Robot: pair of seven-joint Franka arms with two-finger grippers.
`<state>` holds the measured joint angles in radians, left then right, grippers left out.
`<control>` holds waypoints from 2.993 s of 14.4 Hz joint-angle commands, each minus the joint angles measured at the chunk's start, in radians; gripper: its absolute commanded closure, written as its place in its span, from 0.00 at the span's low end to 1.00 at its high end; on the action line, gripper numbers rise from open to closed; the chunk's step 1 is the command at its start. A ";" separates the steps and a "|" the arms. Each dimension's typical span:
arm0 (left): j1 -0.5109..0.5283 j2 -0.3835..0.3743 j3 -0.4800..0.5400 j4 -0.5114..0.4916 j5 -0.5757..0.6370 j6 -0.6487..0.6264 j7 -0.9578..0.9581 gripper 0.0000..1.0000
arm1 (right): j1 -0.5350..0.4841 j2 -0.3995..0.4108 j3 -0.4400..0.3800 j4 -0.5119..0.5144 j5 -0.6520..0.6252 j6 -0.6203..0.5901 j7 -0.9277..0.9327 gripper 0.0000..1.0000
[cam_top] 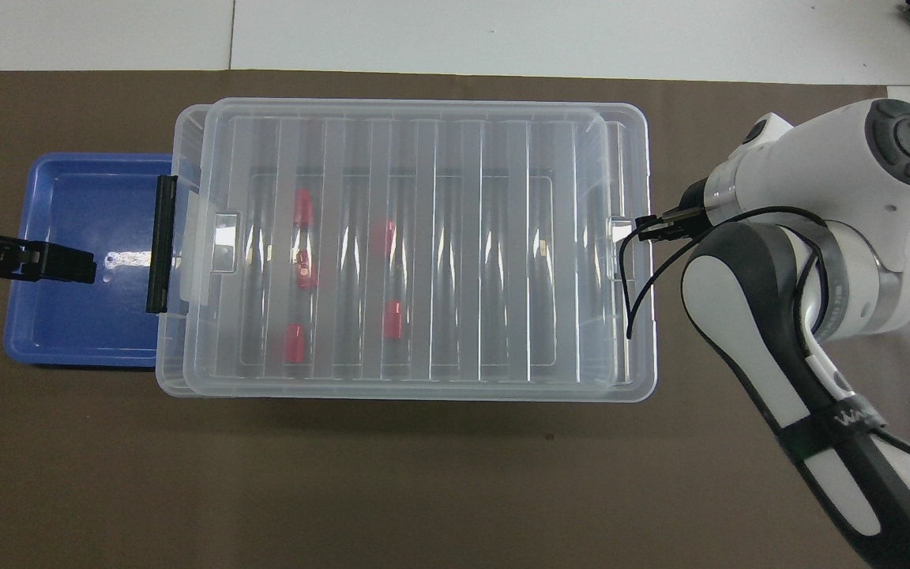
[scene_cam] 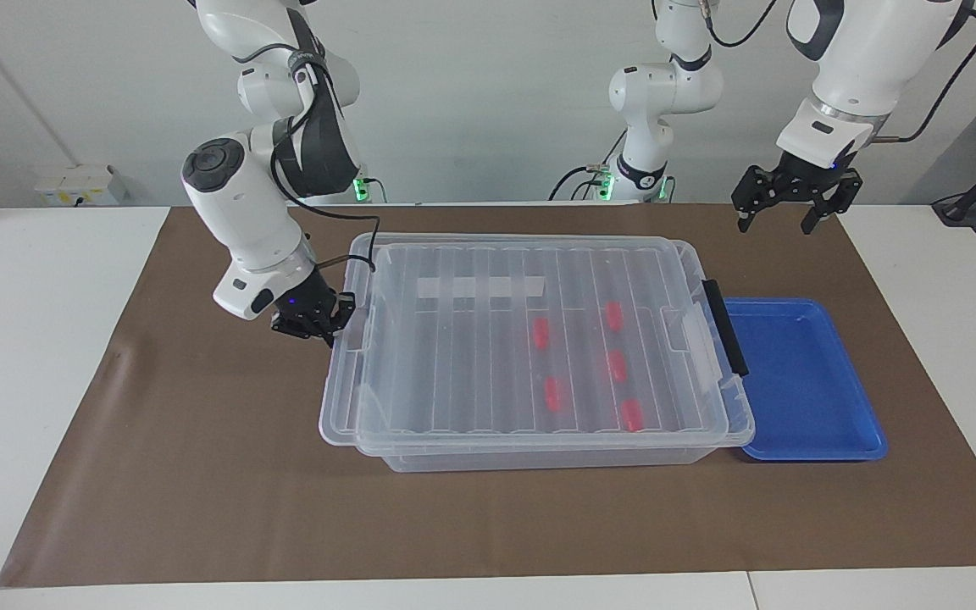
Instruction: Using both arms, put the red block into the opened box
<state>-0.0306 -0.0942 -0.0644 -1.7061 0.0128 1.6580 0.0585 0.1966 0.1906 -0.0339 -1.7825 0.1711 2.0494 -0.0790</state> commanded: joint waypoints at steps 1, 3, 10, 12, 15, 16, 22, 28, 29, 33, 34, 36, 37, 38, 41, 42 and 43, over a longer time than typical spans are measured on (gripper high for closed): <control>-0.022 0.033 0.023 0.038 -0.014 -0.003 0.004 0.00 | 0.007 -0.003 0.006 -0.022 0.034 0.014 0.004 1.00; -0.020 0.042 0.023 0.052 -0.016 -0.009 0.004 0.00 | 0.007 -0.003 0.006 -0.022 0.034 0.014 0.002 1.00; -0.038 0.062 0.052 0.063 -0.030 -0.004 0.004 0.00 | 0.007 -0.008 0.006 -0.038 0.048 0.015 -0.021 1.00; -0.060 0.067 0.070 0.068 -0.030 -0.009 0.004 0.00 | 0.007 -0.008 0.006 -0.038 0.048 0.015 -0.021 1.00; -0.063 0.059 0.081 0.056 -0.030 -0.010 0.006 0.00 | 0.007 -0.010 0.009 -0.038 0.050 0.014 -0.024 1.00; -0.063 0.059 0.081 0.055 -0.030 -0.009 0.006 0.00 | 0.007 -0.010 0.009 -0.040 0.062 0.014 -0.025 1.00; -0.060 0.054 0.081 0.049 -0.030 -0.010 0.004 0.00 | 0.007 -0.011 0.008 -0.041 0.099 0.014 -0.042 1.00; -0.054 0.051 0.081 0.042 -0.028 -0.006 0.006 0.00 | -0.009 -0.014 -0.001 -0.028 0.027 -0.014 -0.032 0.40; -0.052 0.051 0.081 0.042 -0.028 -0.007 0.006 0.00 | -0.016 -0.026 -0.001 -0.026 -0.023 -0.015 -0.030 0.00; -0.051 0.051 0.081 0.042 -0.028 -0.003 0.009 0.00 | -0.043 -0.085 -0.006 -0.015 -0.192 -0.064 0.057 0.00; -0.051 0.053 0.081 0.042 -0.028 -0.003 0.009 0.00 | -0.051 -0.098 -0.006 -0.011 -0.223 -0.081 0.080 0.00; -0.051 0.053 0.081 0.042 -0.028 -0.006 0.007 0.00 | -0.072 -0.118 -0.006 0.018 -0.246 -0.141 0.125 0.00; -0.051 0.053 0.081 0.042 -0.028 -0.004 0.006 0.00 | -0.086 -0.128 -0.006 0.035 -0.246 -0.178 0.143 0.00; -0.051 0.053 0.081 0.042 -0.028 -0.004 0.006 0.00 | -0.097 -0.138 -0.006 0.057 -0.246 -0.216 0.162 0.00; -0.049 0.053 0.081 0.042 -0.028 -0.001 0.004 0.00 | -0.126 -0.171 -0.006 0.121 -0.245 -0.346 0.199 0.00; -0.049 0.053 0.081 0.042 -0.028 0.000 0.004 0.00 | -0.129 -0.172 -0.008 0.155 -0.243 -0.400 0.211 0.00; -0.048 0.053 0.081 0.042 -0.028 0.002 0.004 0.00 | -0.137 -0.172 -0.008 0.193 -0.242 -0.457 0.223 0.00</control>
<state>-0.0718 -0.0422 0.0040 -1.6664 -0.0019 1.6563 0.0585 0.0775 0.0173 -0.0511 -1.6564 -0.0583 1.6825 0.1026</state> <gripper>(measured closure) 0.000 0.000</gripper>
